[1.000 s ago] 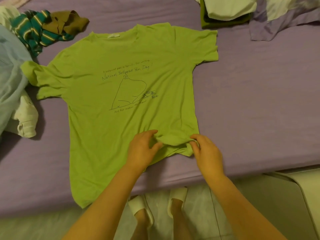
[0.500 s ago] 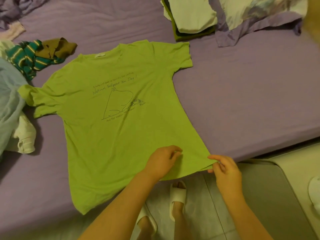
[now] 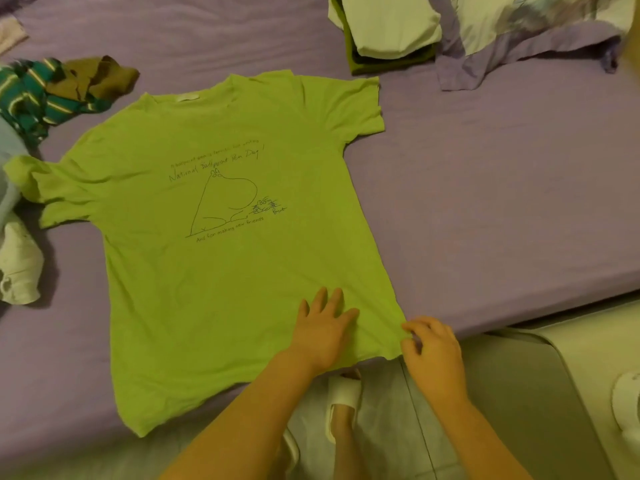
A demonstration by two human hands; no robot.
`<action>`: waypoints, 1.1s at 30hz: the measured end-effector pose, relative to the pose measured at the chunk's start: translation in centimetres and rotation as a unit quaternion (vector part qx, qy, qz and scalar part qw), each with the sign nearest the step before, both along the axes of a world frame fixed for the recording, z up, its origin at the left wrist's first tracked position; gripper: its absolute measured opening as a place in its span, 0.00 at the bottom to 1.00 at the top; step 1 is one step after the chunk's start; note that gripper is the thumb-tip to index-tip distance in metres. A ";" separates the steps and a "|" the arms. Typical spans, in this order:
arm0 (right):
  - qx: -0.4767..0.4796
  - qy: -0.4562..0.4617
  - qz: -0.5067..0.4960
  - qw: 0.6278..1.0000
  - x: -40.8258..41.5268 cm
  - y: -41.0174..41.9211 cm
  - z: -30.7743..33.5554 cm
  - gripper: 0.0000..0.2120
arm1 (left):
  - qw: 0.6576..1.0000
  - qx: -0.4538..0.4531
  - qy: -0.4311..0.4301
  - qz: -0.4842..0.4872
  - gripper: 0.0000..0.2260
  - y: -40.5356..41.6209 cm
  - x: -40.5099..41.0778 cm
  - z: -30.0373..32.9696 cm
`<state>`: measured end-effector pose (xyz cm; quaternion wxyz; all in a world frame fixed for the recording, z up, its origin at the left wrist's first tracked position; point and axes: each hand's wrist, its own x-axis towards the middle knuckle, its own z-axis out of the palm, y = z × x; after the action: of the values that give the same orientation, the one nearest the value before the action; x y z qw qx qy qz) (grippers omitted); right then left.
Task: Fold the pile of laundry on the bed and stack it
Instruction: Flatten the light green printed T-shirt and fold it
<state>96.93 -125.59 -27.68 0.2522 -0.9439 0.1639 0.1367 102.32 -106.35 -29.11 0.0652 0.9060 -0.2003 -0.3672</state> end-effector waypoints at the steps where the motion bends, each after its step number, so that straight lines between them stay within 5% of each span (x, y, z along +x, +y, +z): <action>1: 0.011 0.012 0.026 1.000 1.0 0.5 -0.2 0.15 | 1.000 -0.003 -0.002 0.002 0.23 0.2 -0.1 -0.2; 4: -0.041 0.025 0.183 0.982 4.0 2.5 -1.0 0.22 | 1.000 -0.010 -0.022 0.006 0.23 1.0 -0.3 -0.9; 8: -0.151 0.042 0.412 0.898 5.9 3.8 -3.1 0.31 | 0.998 0.010 -0.053 0.039 0.25 2.5 -1.3 -1.8; 12: -0.204 0.161 0.221 0.940 6.2 1.3 -4.4 0.30 | 0.990 0.048 -0.068 0.115 0.27 5.8 -3.2 -2.5; 14: -0.219 0.152 0.191 0.945 6.0 1.8 -3.5 0.30 | 0.981 0.061 -0.076 0.168 0.28 7.8 -4.2 -2.5; 18: -0.162 0.013 0.392 0.905 4.8 7.3 -1.8 0.32 | 0.968 0.074 -0.067 0.229 0.28 11.5 -6.2 -2.0; 21: -0.110 0.089 0.504 0.852 3.3 13.2 -2.0 0.31 | 0.969 0.067 -0.058 0.232 0.28 14.1 -7.2 -1.9; 25: -0.084 0.142 0.501 0.850 1.0 20.2 -2.3 0.30 | 0.973 0.066 -0.077 0.208 0.26 17.4 -8.4 -1.7; 27: -0.112 0.152 0.505 0.842 -0.2 21.7 -2.5 0.31 | 0.951 0.096 -0.105 0.275 0.25 19.5 -9.4 -1.2; 30: -0.148 0.137 0.492 0.847 -1.4 21.6 -2.9 0.35 | 0.872 0.138 -0.127 0.452 0.30 22.9 -11.2 -0.5; 33: -0.161 0.125 0.485 0.851 -2.1 21.0 -3.4 0.39 | 0.823 0.078 -0.090 0.555 0.38 25.1 -12.3 -0.1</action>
<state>94.81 -104.57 -31.07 -0.0238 -0.9058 -0.2646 0.3301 90.05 -81.25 -29.21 0.1691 0.8951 0.3609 -0.1996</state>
